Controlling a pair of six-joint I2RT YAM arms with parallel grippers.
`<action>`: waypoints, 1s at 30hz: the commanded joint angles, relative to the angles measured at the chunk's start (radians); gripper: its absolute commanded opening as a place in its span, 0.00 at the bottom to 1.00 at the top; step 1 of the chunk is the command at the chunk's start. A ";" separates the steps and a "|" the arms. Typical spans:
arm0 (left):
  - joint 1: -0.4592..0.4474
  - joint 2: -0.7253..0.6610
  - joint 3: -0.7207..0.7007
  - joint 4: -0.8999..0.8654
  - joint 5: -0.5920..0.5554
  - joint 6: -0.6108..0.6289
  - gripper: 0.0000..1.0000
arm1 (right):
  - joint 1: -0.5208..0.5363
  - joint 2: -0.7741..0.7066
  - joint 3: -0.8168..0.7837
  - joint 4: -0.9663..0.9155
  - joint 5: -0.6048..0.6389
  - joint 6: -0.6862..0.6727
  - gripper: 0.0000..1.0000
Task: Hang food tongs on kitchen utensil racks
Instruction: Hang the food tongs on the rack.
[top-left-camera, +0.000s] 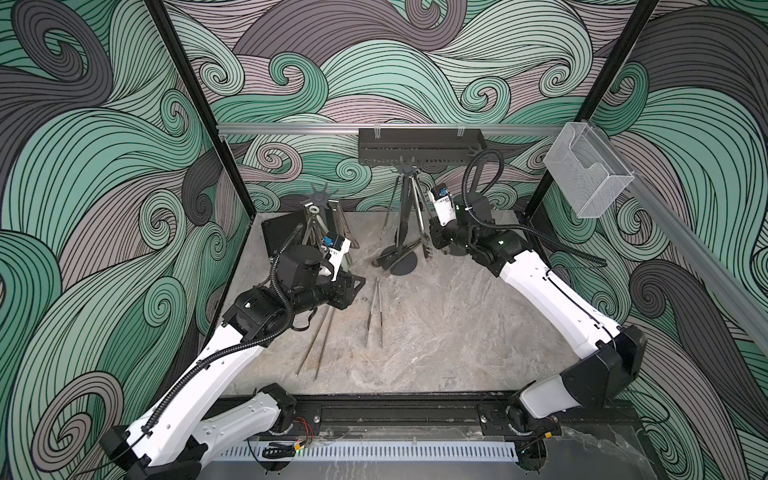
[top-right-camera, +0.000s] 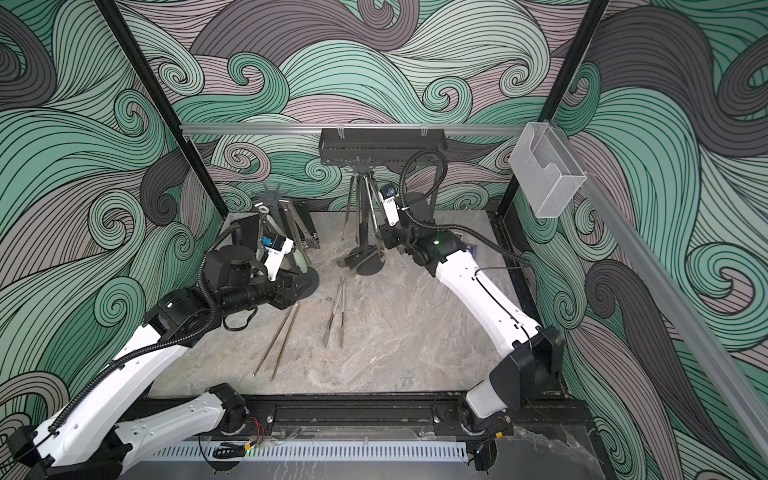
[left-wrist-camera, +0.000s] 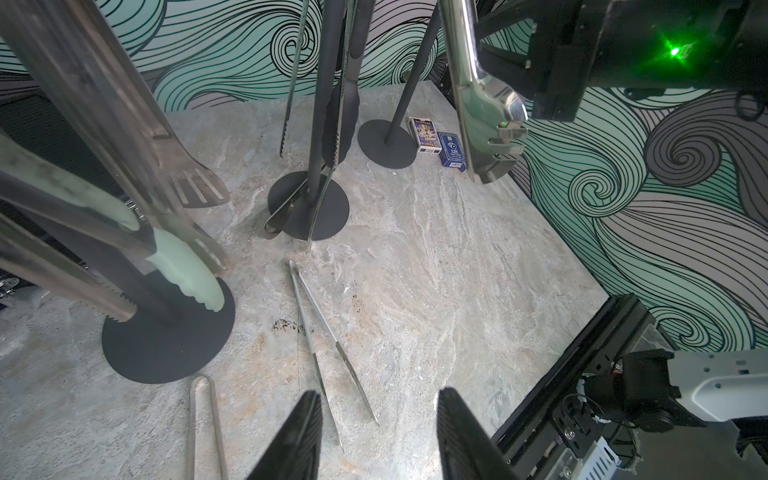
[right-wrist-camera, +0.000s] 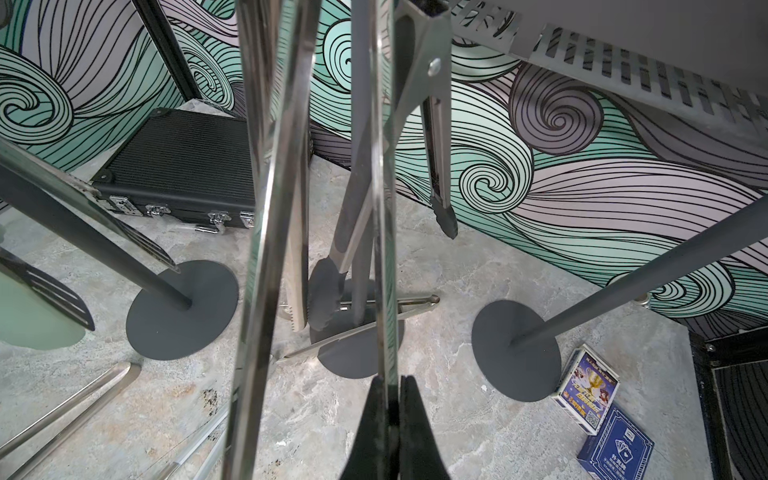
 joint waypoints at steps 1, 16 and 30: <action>0.006 -0.015 0.015 0.004 -0.014 0.010 0.46 | 0.004 0.006 -0.041 0.000 0.036 0.042 0.00; 0.006 -0.016 0.011 0.002 -0.022 0.013 0.46 | 0.023 0.066 -0.030 0.055 0.056 0.098 0.00; 0.006 -0.021 0.012 -0.007 -0.033 0.022 0.46 | 0.037 0.098 -0.023 0.084 0.058 0.119 0.00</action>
